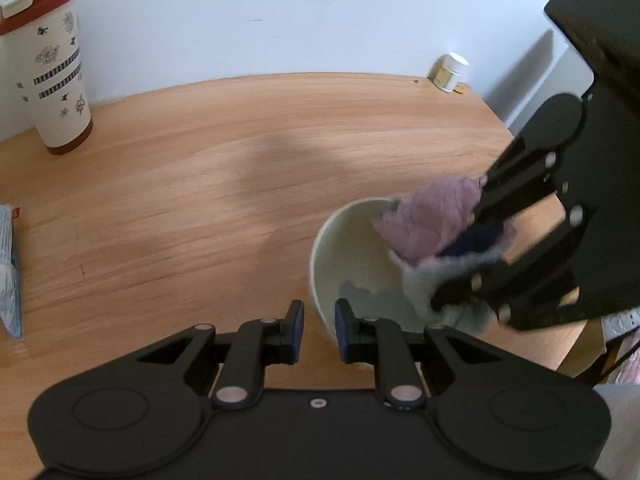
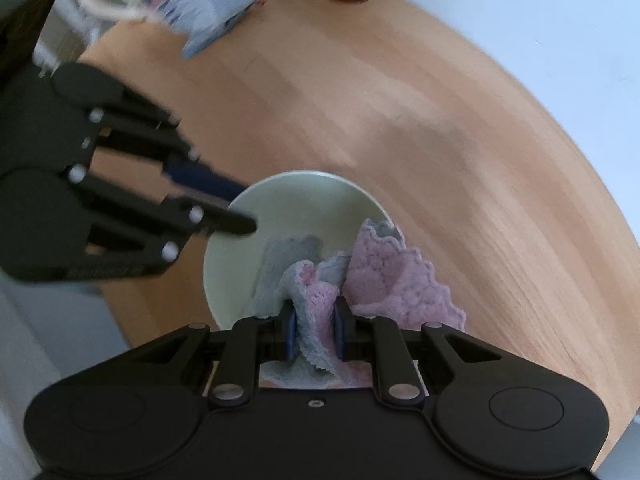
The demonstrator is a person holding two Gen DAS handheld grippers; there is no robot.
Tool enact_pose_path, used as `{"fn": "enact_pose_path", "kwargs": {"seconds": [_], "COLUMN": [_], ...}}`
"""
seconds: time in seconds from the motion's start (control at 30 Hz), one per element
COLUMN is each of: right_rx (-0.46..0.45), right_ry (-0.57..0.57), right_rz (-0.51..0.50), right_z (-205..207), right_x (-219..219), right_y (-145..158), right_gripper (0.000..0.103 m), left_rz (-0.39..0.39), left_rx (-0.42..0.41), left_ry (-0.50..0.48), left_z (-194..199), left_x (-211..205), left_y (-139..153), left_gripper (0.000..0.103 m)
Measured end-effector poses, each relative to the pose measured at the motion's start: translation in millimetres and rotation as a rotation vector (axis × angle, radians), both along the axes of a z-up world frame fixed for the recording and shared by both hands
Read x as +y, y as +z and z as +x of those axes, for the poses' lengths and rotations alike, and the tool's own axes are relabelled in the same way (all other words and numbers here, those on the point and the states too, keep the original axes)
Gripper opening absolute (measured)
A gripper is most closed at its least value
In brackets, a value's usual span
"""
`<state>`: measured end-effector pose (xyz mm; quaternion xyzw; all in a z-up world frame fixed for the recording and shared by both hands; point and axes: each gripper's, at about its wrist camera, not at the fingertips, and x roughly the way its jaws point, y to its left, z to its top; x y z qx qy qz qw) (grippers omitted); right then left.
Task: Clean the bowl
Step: 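Grasp the bowl rim with the left gripper while the right gripper rubs the cloths inside, then hold the bowl with the left gripper while the right gripper wipes the inner wall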
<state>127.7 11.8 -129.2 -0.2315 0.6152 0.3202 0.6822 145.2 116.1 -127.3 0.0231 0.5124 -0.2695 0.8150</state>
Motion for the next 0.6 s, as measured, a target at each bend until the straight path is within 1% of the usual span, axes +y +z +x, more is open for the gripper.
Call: {"fn": "enact_pose_path", "kwargs": {"seconds": [0.07,0.1,0.17,0.23,0.4,0.43,0.5,0.6], "right_rx": [0.05,0.069,0.124,0.139,0.079,0.066,0.053,0.011], "right_ry": [0.067,0.084,0.083,0.082,0.104,0.096,0.077,0.052], "right_rz": [-0.052,-0.068,-0.084,-0.09,-0.074,-0.061,-0.041,-0.018], "right_z": [1,2,7,10,3,3,3,6], "right_x": [10,14,16,18,21,21,21,20], "right_y": [-11,-16,-25,-34,-39,-39,-39,-38], "right_gripper": [0.02,0.02,0.02,0.02,0.021,0.021,0.021,0.021], "left_rz": [0.01,0.012,0.016,0.017,0.005,0.007,-0.001,-0.009], "left_rx": [-0.008,-0.01,-0.014,-0.015,-0.007,-0.011,0.004,0.023], "left_ry": [-0.017,-0.028,-0.026,-0.023,-0.018,-0.023,-0.02,0.015], "left_z": [-1,-1,-1,-2,-2,-2,0,4], "left_x": [-4,-6,-8,-8,-8,-9,-9,-6], "left_y": [1,1,1,1,-2,-4,-6,-6], "left_gripper": [0.016,0.016,0.017,0.016,0.016,0.016,0.01,0.011]}}
